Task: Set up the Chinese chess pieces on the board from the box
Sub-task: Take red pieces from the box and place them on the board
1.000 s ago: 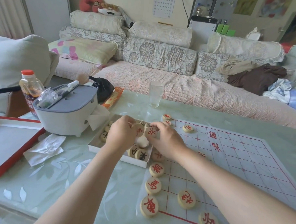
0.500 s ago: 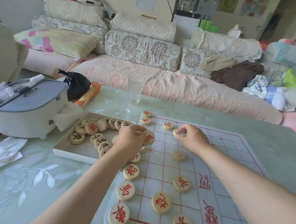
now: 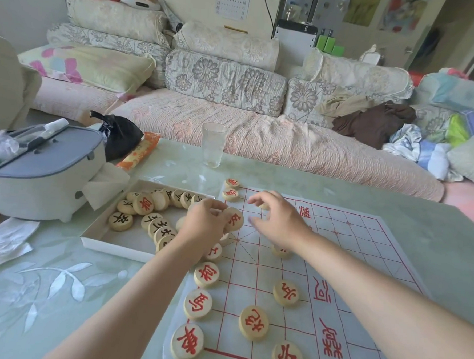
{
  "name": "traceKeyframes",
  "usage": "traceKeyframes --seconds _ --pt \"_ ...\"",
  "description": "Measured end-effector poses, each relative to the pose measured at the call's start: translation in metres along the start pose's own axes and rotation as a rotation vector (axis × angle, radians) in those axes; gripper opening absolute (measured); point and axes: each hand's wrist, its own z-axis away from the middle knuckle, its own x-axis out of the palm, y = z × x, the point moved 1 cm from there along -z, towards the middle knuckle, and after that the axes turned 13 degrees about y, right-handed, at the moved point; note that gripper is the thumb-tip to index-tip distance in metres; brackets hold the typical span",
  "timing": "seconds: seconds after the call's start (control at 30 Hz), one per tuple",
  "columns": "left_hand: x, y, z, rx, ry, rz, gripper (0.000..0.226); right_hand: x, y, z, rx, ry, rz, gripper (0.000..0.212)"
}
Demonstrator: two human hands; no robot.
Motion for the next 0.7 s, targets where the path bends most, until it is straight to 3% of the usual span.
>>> traceKeyframes --seconds 0.2,0.3,0.4,0.5,0.57,0.7 --pt "-0.016 -0.001 -0.005 -0.025 0.029 0.031 0.034 0.000 -0.052 0.012 -0.080 -0.034 -0.182 0.034" --pt "-0.020 -0.001 -0.008 -0.010 0.017 0.030 0.029 0.007 -0.055 0.008 -0.068 -0.012 -0.192 0.035" --pt "-0.031 -0.005 -0.016 0.232 0.051 -0.299 0.020 0.019 -0.047 0.002 -0.051 -0.032 -0.135 0.032" --pt "-0.055 -0.016 -0.032 0.488 0.228 -0.697 0.030 0.030 -0.026 -0.006 0.011 -0.026 -0.048 0.032" --pt "-0.074 -0.025 -0.044 0.460 0.291 -0.841 0.039 0.030 -0.010 -0.009 0.081 0.013 -0.018 0.030" --pt "-0.093 -0.038 -0.054 0.340 0.210 -0.987 0.048 0.024 0.025 -0.022 0.240 0.123 0.018 0.028"
